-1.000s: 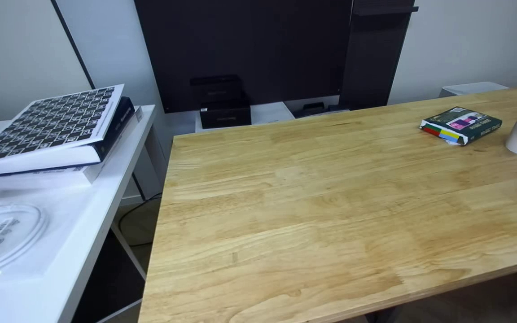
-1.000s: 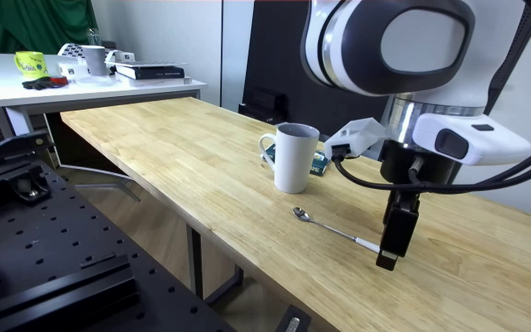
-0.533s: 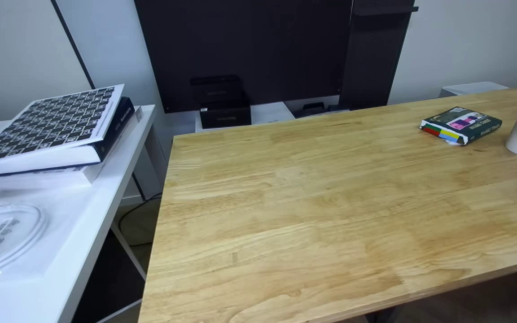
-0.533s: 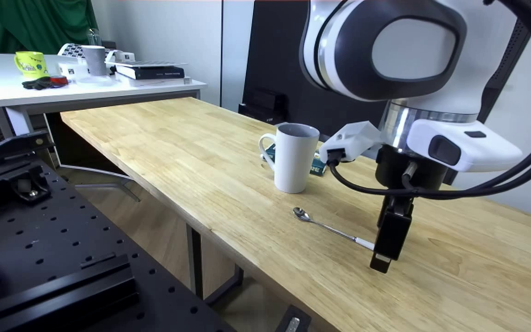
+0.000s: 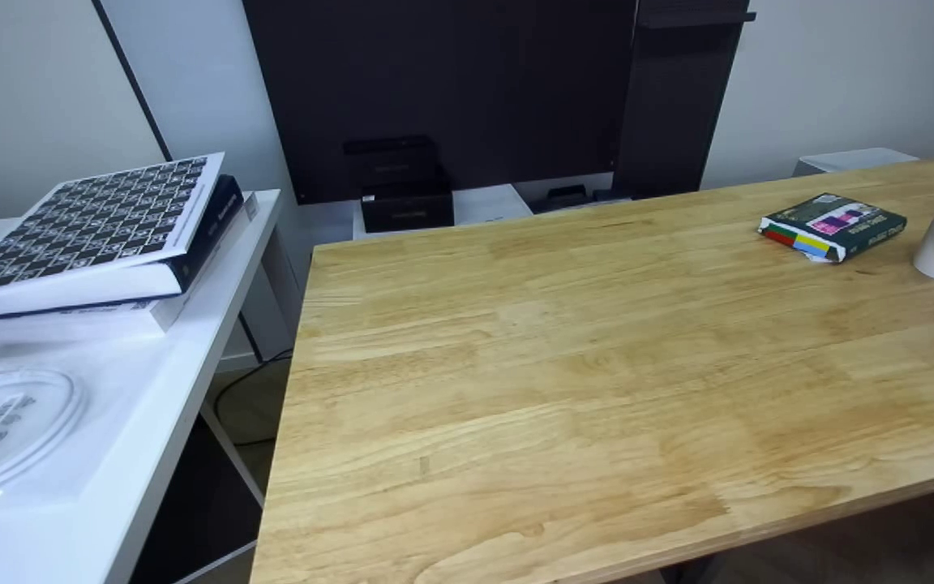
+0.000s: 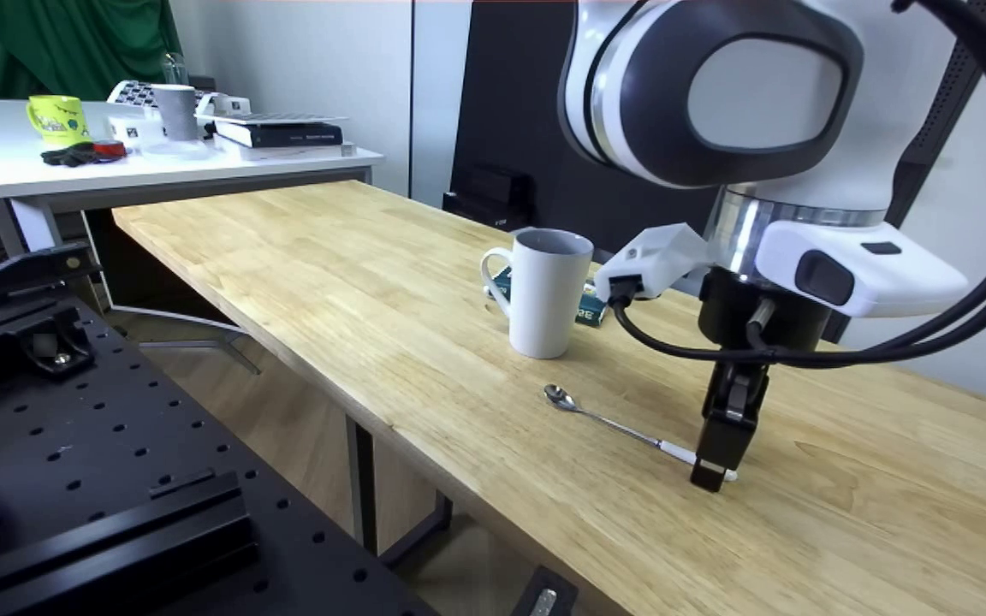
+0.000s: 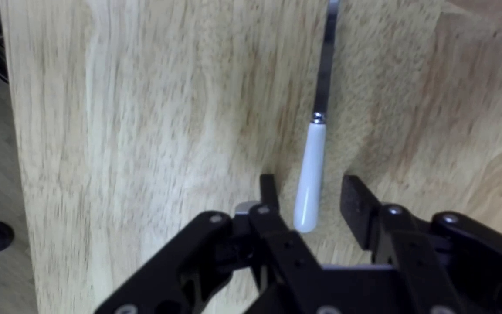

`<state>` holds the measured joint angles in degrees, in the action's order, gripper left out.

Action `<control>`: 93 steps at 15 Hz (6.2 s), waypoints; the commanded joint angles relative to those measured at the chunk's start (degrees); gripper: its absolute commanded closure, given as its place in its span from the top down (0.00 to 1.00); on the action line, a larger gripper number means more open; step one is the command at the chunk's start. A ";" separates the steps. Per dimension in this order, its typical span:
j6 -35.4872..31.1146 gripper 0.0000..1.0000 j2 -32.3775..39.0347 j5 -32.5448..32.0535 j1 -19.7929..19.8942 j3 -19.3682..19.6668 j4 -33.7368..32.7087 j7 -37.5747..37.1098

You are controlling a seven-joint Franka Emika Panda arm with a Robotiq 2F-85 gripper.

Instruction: Take the spoon and put it in the cup, pick it and put it on the table, then pick it and put it back in the cup

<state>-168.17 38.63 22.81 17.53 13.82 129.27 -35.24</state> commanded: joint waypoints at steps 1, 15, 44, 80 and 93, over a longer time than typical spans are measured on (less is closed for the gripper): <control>-0.05 0.13 0.57 1.72 -0.76 0.62 -1.06 0.18; 3.32 0.04 -8.21 -11.33 -22.51 20.19 -4.46 -15.55; -7.20 0.04 11.85 -15.99 -95.21 72.59 13.53 -20.41; -31.32 0.04 19.55 6.43 -96.62 51.70 20.66 -10.75; -30.46 0.04 21.35 6.47 -97.88 52.11 20.49 -11.83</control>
<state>-197.75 56.82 28.74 -78.06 64.96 148.14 -43.96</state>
